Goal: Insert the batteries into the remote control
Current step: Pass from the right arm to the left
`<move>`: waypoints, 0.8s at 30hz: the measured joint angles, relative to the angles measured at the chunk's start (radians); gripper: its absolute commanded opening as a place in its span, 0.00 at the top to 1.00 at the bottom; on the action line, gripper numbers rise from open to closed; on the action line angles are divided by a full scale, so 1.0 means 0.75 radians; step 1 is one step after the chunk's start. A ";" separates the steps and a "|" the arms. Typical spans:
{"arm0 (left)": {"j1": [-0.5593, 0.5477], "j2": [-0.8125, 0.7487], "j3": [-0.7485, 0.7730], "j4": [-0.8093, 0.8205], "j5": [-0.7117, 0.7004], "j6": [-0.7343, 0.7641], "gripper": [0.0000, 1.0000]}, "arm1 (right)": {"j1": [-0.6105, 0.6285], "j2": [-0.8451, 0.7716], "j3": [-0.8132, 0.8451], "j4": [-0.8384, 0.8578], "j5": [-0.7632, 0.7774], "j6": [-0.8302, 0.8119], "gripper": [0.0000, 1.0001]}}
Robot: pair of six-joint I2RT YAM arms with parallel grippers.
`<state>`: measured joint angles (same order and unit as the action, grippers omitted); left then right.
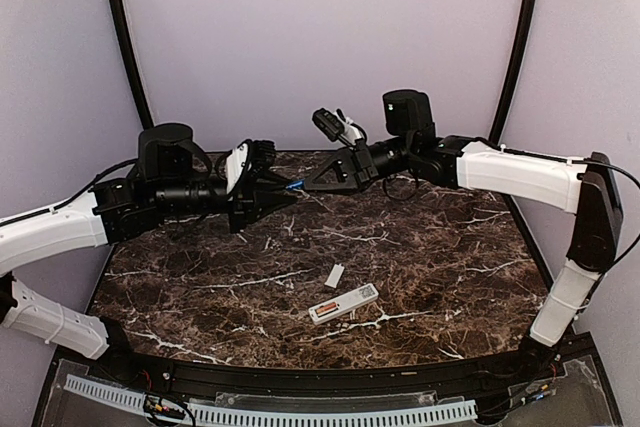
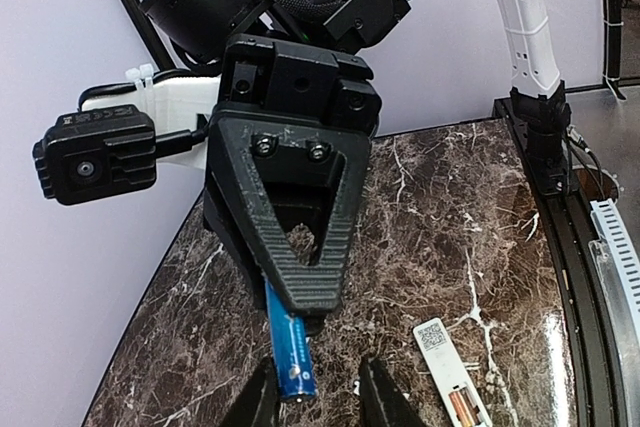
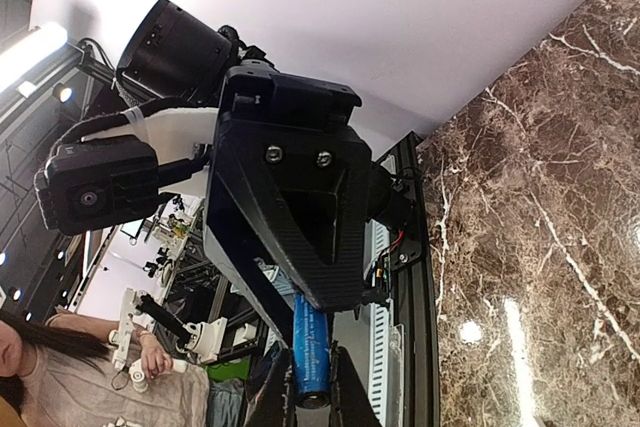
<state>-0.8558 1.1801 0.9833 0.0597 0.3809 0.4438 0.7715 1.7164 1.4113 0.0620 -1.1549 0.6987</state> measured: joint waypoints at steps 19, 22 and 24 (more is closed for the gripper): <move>0.002 0.020 0.066 -0.091 -0.064 -0.076 1.00 | 0.001 0.000 -0.005 -0.040 0.042 -0.010 0.69; -0.005 0.037 0.087 -0.173 -0.107 -0.138 1.00 | -0.009 0.000 -0.005 -0.121 0.099 -0.044 0.62; -0.017 0.046 0.087 -0.257 -0.149 -0.199 1.00 | -0.023 -0.001 -0.011 -0.189 0.150 -0.062 0.60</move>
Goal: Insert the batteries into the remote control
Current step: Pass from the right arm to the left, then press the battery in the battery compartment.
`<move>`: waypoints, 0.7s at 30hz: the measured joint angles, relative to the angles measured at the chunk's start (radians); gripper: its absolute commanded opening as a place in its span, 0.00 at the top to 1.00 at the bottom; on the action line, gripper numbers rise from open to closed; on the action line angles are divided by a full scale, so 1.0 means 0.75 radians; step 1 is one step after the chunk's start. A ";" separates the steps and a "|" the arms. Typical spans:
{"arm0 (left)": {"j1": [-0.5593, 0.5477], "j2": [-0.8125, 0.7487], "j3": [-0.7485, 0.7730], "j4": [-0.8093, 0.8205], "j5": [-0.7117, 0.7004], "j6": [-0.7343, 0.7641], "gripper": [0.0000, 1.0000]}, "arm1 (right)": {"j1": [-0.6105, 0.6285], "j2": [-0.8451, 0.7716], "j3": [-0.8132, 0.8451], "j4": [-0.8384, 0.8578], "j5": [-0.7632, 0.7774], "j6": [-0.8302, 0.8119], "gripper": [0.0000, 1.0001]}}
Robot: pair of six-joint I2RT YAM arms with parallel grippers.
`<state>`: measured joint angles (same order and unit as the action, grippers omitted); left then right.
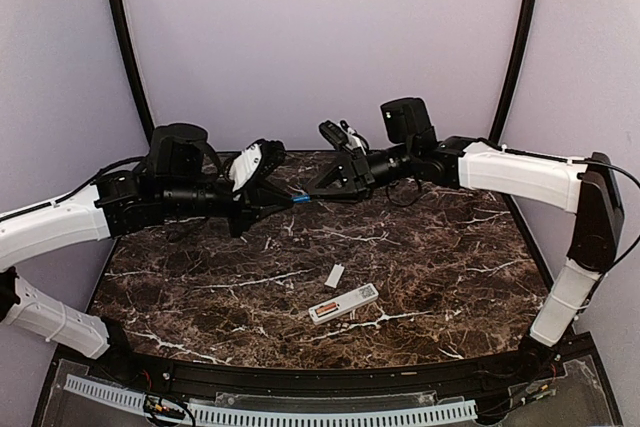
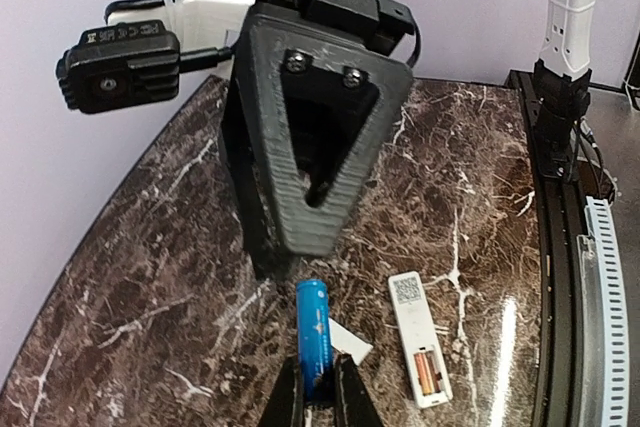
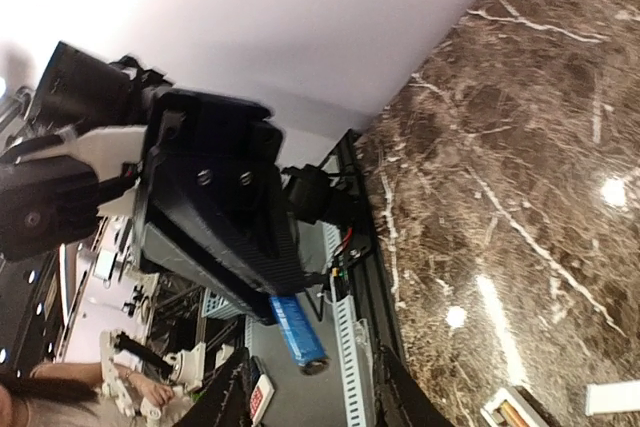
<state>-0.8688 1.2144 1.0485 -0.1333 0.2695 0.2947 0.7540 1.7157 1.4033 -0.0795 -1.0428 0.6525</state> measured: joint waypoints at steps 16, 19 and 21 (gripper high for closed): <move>-0.334 0.296 -0.293 0.010 -0.181 -0.354 1.00 | -0.108 -0.165 -0.506 -0.392 0.574 -0.060 0.80; -0.350 0.317 -0.335 0.104 -0.205 -0.427 1.00 | -0.052 -0.157 -0.526 -0.381 0.572 -0.077 0.91; -0.350 0.300 -0.375 0.169 -0.228 -0.476 1.00 | -0.001 -0.139 -0.525 -0.339 0.552 -0.084 0.96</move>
<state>-1.1316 1.4391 0.7670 -0.0067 0.0982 -0.0620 0.7532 1.6112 1.0096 -0.3340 -0.6289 0.5896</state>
